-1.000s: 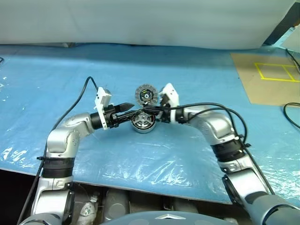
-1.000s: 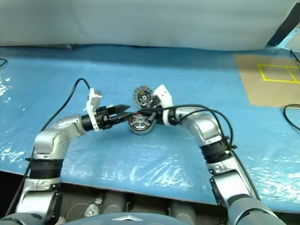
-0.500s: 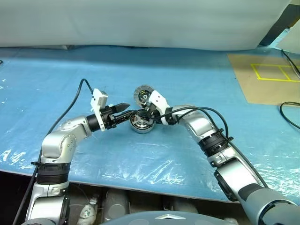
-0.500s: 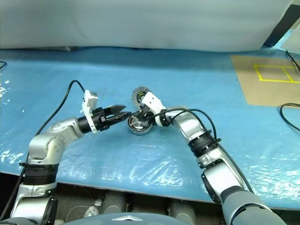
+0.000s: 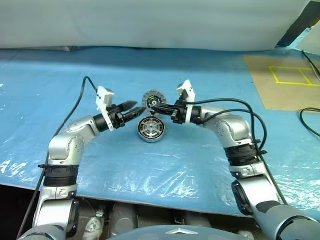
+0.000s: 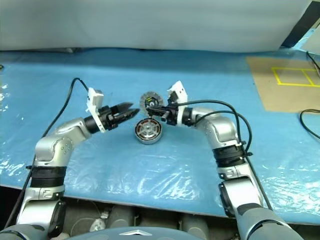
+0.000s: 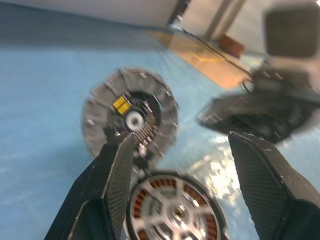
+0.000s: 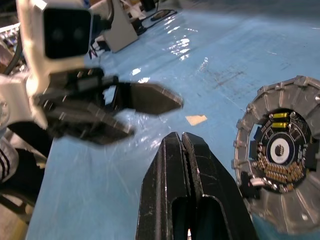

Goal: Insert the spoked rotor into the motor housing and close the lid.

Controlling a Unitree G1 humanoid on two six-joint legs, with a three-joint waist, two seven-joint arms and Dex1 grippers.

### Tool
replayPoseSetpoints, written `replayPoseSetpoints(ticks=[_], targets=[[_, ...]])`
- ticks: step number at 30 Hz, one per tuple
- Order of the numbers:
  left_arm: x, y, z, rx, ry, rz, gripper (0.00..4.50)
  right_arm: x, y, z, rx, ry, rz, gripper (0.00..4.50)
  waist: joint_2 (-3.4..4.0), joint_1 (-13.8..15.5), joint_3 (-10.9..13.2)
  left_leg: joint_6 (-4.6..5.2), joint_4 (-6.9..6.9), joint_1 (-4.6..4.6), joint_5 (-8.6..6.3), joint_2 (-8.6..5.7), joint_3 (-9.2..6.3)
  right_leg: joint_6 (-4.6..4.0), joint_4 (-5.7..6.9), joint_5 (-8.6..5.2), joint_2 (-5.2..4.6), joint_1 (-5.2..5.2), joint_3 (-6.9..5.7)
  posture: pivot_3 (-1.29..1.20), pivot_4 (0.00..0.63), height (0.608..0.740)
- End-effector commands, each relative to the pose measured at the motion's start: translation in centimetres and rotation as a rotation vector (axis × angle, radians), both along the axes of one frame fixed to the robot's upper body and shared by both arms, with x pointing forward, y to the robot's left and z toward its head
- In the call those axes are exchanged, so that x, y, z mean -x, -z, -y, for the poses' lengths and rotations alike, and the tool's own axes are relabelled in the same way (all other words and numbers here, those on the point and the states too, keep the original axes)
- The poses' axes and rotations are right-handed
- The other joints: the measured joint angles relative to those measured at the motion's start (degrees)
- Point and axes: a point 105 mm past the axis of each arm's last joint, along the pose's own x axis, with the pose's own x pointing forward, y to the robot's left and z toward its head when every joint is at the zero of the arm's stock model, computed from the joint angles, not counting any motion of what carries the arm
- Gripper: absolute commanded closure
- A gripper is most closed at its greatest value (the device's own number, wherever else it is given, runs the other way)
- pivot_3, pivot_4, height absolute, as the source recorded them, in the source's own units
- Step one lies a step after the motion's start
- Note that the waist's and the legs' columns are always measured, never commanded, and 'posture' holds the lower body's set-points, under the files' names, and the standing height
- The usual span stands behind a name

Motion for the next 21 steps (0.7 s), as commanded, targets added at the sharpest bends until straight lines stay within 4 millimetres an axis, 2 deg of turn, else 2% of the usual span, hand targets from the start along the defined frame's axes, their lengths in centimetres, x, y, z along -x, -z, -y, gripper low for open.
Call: replayPoseSetpoints(ticks=[1,5,7,11,15,18,20,21], targets=[[-1.7,-2.4,-2.1,0.065,-0.123,0.076,1.37,0.9,-0.7,1.8,0.022,0.012,0.039,4.5,0.0,0.06,0.0,-0.05,0.0,0.0,-0.03,-0.01,0.0,0.0,0.0,0.0,0.0,0.0,0.0,0.0,0.15,0.74],[-3.6,-2.7,-3.5,0.063,-0.206,0.096,1.37,0.4,-0.3,4.4,0.045,0.109,0.02,4.5,0.0,-0.01,0.0,-0.08,0.05,0.03,-0.05,-0.04,-0.01,0.02,0.01,0.01,0.0,0.01,0.02,0.0,0.15,0.74],[-4.6,-2.6,-3.7,0.051,-0.215,0.092,1.37,0.7,0.1,5.0,0.047,0.124,0.006,4.5,0.0,-0.04,0.0,-0.07,0.07,0.03,-0.04,-0.06,-0.01,0.02,0.02,0.01,0.02,0.01,0.02,0.0,0.15,0.74],[-8.2,-2.4,-4.2,0.058,-0.28,0.07,1.37,1.2,1.1,5.4,0.047,0.176,-0.034,4.5,-0.01,0.46,0.0,-0.02,0.1,0.04,-0.01,-0.11,-0.02,0.02,0.05,0.01,0.04,0.02,0.01,0.0,0.15,0.74],[-10.5,-1.4,-3.0,-0.017,-0.278,0.03,2.6,1.6,1.7,5.7,0.057,0.213,-0.051,4.5,-0.02,1.23,0.01,0.06,0.13,-0.01,0.04,-0.32,-0.08,0.15,0.0,0.09,-0.02,0.03,0.06,0.0,0.15,0.74],[-10.9,-1.1,-1.0,-0.05,-0.216,0.019,3.61,1.8,1.8,6.1,0.064,0.243,-0.056,4.5,-0.04,1.49,0.02,0.06,0.09,-0.04,0.04,-0.37,-0.15,0.19,-0.05,0.11,-0.06,0.04,0.07,0.0,0.15,0.74],[-10.6,-1.1,1.2,-0.082,-0.12,0.037,4.33,2.2,2.1,6.5,0.079,0.259,-0.063,4.5,-0.07,1.64,0.04,0.05,0.07,-0.07,0.04,-0.37,-0.19,0.19,-0.07,0.11,-0.06,0.04,0.04,0.0,0.15,0.74],[-10.5,-1.2,2.2,-0.093,-0.084,0.047,4.46,2.4,2.2,6.6,0.087,0.266,-0.066,4.5,-0.09,1.7,0.05,0.05,0.05,-0.08,0.04,-0.37,-0.19,0.19,-0.08,0.11,-0.06,0.04,0.03,0.0,0.15,0.74]])
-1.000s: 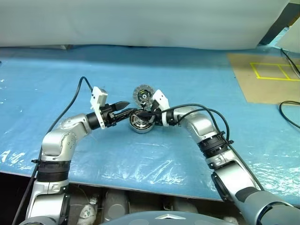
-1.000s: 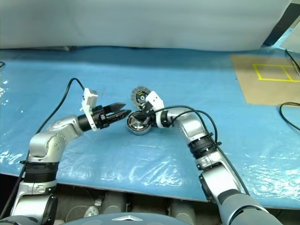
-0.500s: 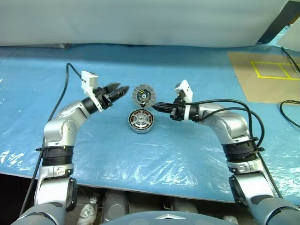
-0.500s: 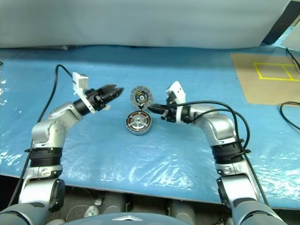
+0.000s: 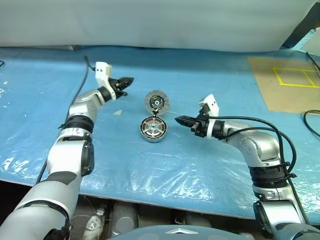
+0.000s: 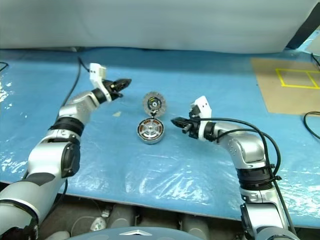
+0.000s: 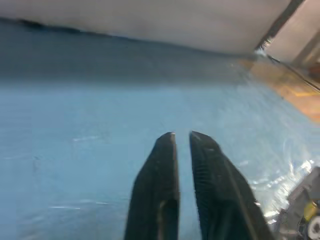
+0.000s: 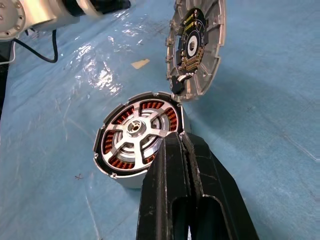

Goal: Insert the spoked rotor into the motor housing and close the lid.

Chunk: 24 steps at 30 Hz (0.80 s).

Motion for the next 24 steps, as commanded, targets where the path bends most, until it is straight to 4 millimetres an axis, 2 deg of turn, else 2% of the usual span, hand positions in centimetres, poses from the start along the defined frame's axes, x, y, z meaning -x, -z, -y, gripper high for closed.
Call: replayPoseSetpoints(ticks=[1,3,6,10,12,14,19,24], targets=[[0.2,-1.9,3.0,-0.026,0.126,0.073,4.46,0.9,-0.6,0.5,0.011,0.016,0.025,4.5,-0.05,0.13,0.03,-0.02,-0.01,-0.02,-0.01,0.0,-0.01,0.0,-0.01,0.0,0.0,0.0,-0.02,0.0,0.15,0.74],[0.5,-2.6,4.4,0.004,0.181,0.096,4.46,1.5,-0.2,0.7,0.032,0.025,0.018,4.5,-0.11,0.33,0.07,-0.05,0.0,-0.06,-0.03,0.0,-0.06,0.0,-0.01,0.0,0.0,0.0,-0.05,0.0,0.15,0.74],[1.3,-2.6,6.1,-0.012,0.301,0.079,4.46,2.1,0.2,1.2,0.059,0.048,0.014,4.5,-0.12,0.39,0.08,-0.14,0.0,-0.03,-0.08,-0.01,-0.19,0.02,0.0,0.01,-0.02,0.0,-0.05,0.0,0.15,0.74],[2.4,-2.2,7.2,-0.114,0.435,0.074,4.46,2.9,0.5,1.8,0.085,0.07,0.005,4.5,-0.13,0.4,0.08,-0.16,-0.02,0.1,-0.1,-0.01,-0.46,0.04,0.02,0.02,-0.01,0.06,-0.04,0.0,0.15,0.74],[3.5,-1.5,7.5,-0.212,0.557,0.062,4.46,3.2,0.7,2.2,0.102,0.089,0.001,4.5,-0.13,0.42,0.08,-0.16,-0.02,0.12,-0.1,-0.01,-0.49,0.04,0.0,0.02,-0.01,0.11,-0.04,0.0,0.15,0.74],[4.5,-0.8,7.6,-0.296,0.655,0.05,4.46,3.3,0.9,2.5,0.109,0.11,-0.003,4.5,-0.13,0.6,0.08,-0.16,-0.05,0.11,-0.1,-0.01,-0.51,0.05,-0.03,0.02,-0.03,0.12,-0.04,0.0,0.15,0.74],[5.6,0.1,7.0,-0.414,0.771,0.055,4.46,3.3,1.6,3.0,0.14,0.136,-0.016,4.5,-0.13,0.89,0.08,-0.17,-0.13,0.32,-0.1,-0.01,-0.52,0.05,-0.12,0.02,-0.07,0.35,-0.04,0.0,0.15,0.74],[5.3,-1.2,6.0,-0.4,0.758,0.07,4.46,3.0,3.0,3.4,0.202,0.143,-0.035,4.5,-0.16,0.99,0.12,-0.16,-0.16,0.33,-0.1,0.01,-0.51,0.05,-0.12,0.02,-0.06,0.35,-0.07,0.0,0.15,0.74]])
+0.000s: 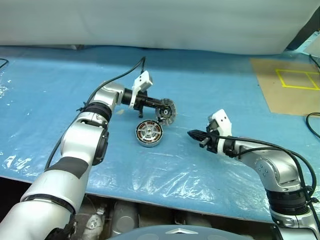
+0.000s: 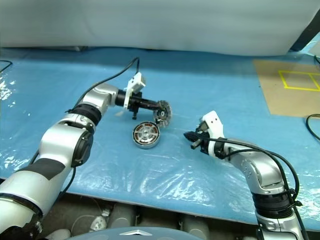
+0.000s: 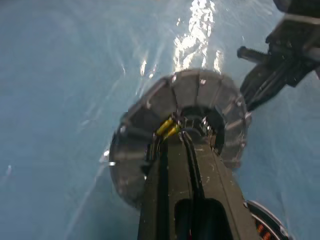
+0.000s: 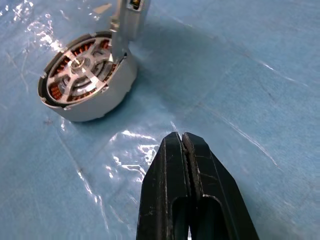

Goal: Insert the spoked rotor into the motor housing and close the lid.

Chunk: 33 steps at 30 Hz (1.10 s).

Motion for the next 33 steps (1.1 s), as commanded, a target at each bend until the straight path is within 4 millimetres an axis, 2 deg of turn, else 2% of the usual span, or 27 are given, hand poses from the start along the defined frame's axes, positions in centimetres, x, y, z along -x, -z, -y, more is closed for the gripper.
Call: replayPoseSetpoints(ticks=[1,5,8,10,13,16,18,21,23,27,29,33], targets=[[-0.5,-2.2,-1.0,0.016,-0.013,0.056,4.46,-0.4,0.3,0.4,0.033,0.01,0.02,4.5,-0.01,0.07,0.0,0.0,0.01,-0.01,0.0,0.01,-0.01,0.0,0.0,0.0,-0.01,0.0,-0.01,0.0,0.15,0.74],[-0.5,-3.1,-2.5,0.016,-0.012,0.055,4.46,-0.7,-0.5,-0.3,-0.003,-0.025,0.036,4.5,0.0,0.14,0.01,0.0,0.0,-0.04,0.0,0.0,-0.01,0.0,-0.02,0.0,-0.04,0.0,0.0,0.0,0.15,0.74],[-0.2,-5.1,-3.3,0.125,-0.005,0.018,4.46,-0.9,-2.0,-1.2,-0.067,-0.061,0.081,4.5,0.0,0.14,0.01,0.0,0.0,-0.05,0.0,0.01,-0.01,0.0,-0.01,0.0,-0.02,-0.02,-0.01,0.0,0.15,0.74],[-0.2,-5.6,-3.8,0.193,-0.023,0.008,4.46,-2.4,-2.0,-0.5,-0.028,0.017,0.129,4.5,0.01,0.16,0.01,0.0,0.0,-0.05,0.0,0.1,0.0,-0.01,0.0,0.0,-0.02,-0.05,-0.02,0.0,0.15,0.74],[-0.1,-4.8,-4.8,0.256,-0.066,-0.009,4.46,-3.9,-1.2,-0.2,0.026,0.092,0.162,4.5,0.01,0.07,0.01,0.0,0.02,-0.04,0.0,0.1,0.02,-0.04,0.03,-0.01,-0.07,-0.06,-0.01,0.0,0.15,0.74],[0.9,-2.7,-5.7,0.303,-0.119,-0.038,4.46,-5.0,-0.3,-1.1,0.052,0.131,0.181,4.5,0.06,-0.23,-0.01,-0.01,-0.05,0.0,0.0,0.12,0.06,-0.07,0.02,-0.03,-0.07,-0.05,0.0,0.0,0.15,0.74],[1.6,-2.0,-5.9,0.356,-0.185,-0.027,4.46,-5.9,-0.3,-1.7,0.036,0.155,0.198,4.5,0.07,-0.86,-0.02,0.0,-0.08,-0.1,0.0,0.16,0.1,-0.11,0.05,-0.05,-0.05,-0.19,-0.01,0.0,0.15,0.74],[2.3,-2.4,-6.0,0.484,-0.327,-0.01,4.46,-7.1,-1.1,-3.3,-0.032,0.154,0.215,4.5,0.0,-1.47,0.02,0.07,0.07,-0.53,0.04,0.22,0.11,-0.12,0.15,-0.05,-0.05,-0.51,-0.09,0.0,0.15,0.74],[3.0,-2.2,-6.2,0.515,-0.39,0.004,4.46,-7.7,-2.6,-4.8,-0.117,0.121,0.228,4.5,0.01,-1.54,0.03,0.09,0.26,-0.75,0.05,0.28,0.13,-0.14,0.27,-0.04,-0.03,-0.63,-0.18,0.0,0.15,0.74],[4.3,-3.0,-6.8,0.599,-0.468,-0.051,4.46,-8.0,-5.6,-7.0,-0.259,0.026,0.248,4.5,0.04,-1.59,0.04,0.04,0.32,-0.61,0.01,0.33,0.31,-0.39,0.31,-0.18,-0.01,-0.56,-0.16,0.0,0.15,0.74],[4.8,-2.8,-7.3,0.605,-0.489,-0.077,4.46,-7.9,-5.9,-7.5,-0.278,-0.014,0.236,4.5,0.04,-1.59,0.04,0.04,0.32,-0.56,0.01,0.31,0.48,-0.4,0.28,-0.19,-0.02,-0.5,-0.12,0.0,0.15,0.74],[5.5,-1.7,-8.0,0.566,-0.528,-0.105,4.46,-7.1,-5.3,-8.5,-0.268,-0.123,0.201,4.5,0.04,-1.62,0.04,0.04,0.24,-0.52,0.02,0.33,0.53,-0.21,0.25,-0.08,0.04,-0.5,-0.08,0.0,0.15,0.74]])
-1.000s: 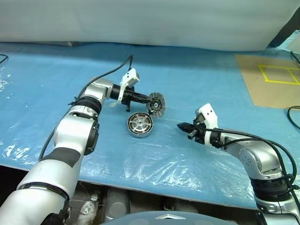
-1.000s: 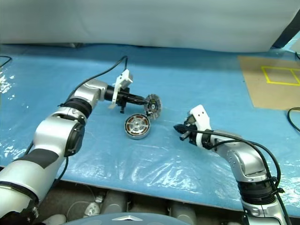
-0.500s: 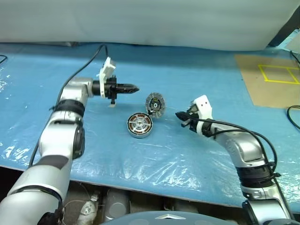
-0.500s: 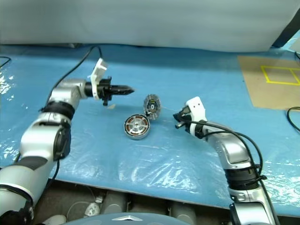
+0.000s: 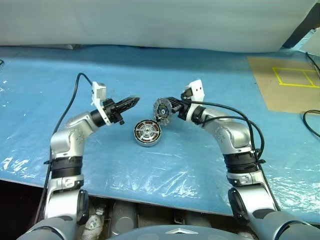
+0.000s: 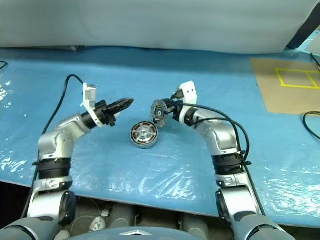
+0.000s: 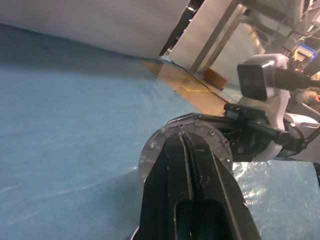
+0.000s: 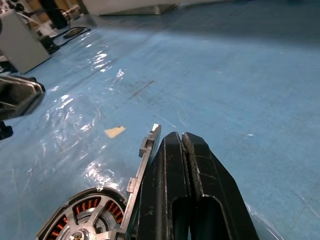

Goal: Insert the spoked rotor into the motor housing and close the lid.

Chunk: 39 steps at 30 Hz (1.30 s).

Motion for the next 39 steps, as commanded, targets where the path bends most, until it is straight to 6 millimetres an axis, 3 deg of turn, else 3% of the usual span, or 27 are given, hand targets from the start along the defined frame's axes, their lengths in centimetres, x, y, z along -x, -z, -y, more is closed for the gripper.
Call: replayPoseSetpoints(ticks=[1,10,14,20,27,31,33,39], targets=[[0.5,-0.9,-0.4,0.006,-0.015,0.023,4.46,0.9,-0.3,-1.0,-0.014,-0.11,0.0,4.5,0.0,-0.05,0.0,0.0,-0.02,0.0,0.0,0.01,0.0,0.04,-0.02,0.02,0.02,-0.01,0.0,0.0,0.15,0.74],[0.4,-2.0,-1.0,0.052,-0.057,0.029,4.46,2.3,-2.5,-3.9,-0.039,-0.289,0.038,4.5,0.0,-0.26,0.0,-0.01,-0.02,0.05,0.0,0.03,0.02,0.05,0.0,0.03,0.07,-0.02,0.04,0.0,0.15,0.74],[0.7,-2.3,-1.1,0.07,-0.061,0.028,4.46,3.1,-2.0,-5.3,0.002,-0.369,0.035,4.5,0.0,-0.25,0.0,-0.02,-0.02,0.06,0.0,0.03,0.03,0.05,0.01,0.03,0.06,-0.01,0.05,0.0,0.15,0.74],[1.0,-2.5,-1.0,0.077,-0.064,0.022,4.46,3.2,0.4,-6.2,0.088,-0.432,-0.003,4.5,0.0,-0.24,0.0,-0.03,0.0,0.06,-0.01,0.03,0.03,0.06,0.01,0.04,0.06,-0.01,0.05,0.0,0.15,0.74],[1.7,-2.5,-0.4,0.067,-0.052,0.021,4.46,1.7,6.5,-6.1,0.194,-0.38,-0.131,4.5,0.0,-0.57,-0.02,-0.03,0.09,0.07,-0.01,0.04,0.04,0.05,0.05,0.03,0.06,0.02,0.06,0.0,0.15,0.74],[2.3,-2.6,-0.2,0.072,-0.051,0.017,4.46,1.1,7.9,-6.5,0.169,-0.328,-0.173,4.5,0.01,-1.5,-0.05,-0.03,0.07,0.34,-0.01,0.05,0.05,-0.19,0.05,-0.11,0.06,0.25,0.08,0.0,0.15,0.74],[2.6,-2.5,-0.1,0.068,-0.049,0.014,4.46,1.3,7.6,-6.9,0.151,-0.342,-0.169,4.5,0.02,-1.63,-0.06,-0.03,0.06,0.43,-0.01,0.05,0.07,-0.2,0.05,-0.11,0.06,0.31,0.11,0.0,0.15,0.74],[3.7,-2.0,-0.6,0.066,-0.017,-0.022,4.46,2.6,0.4,-6.6,-0.064,-0.483,-0.077,4.5,0.03,-1.44,-0.05,-0.01,0.08,0.42,-0.01,0.04,0.07,-0.2,0.02,-0.12,0.06,0.32,0.11,0.0,0.15,0.74]])
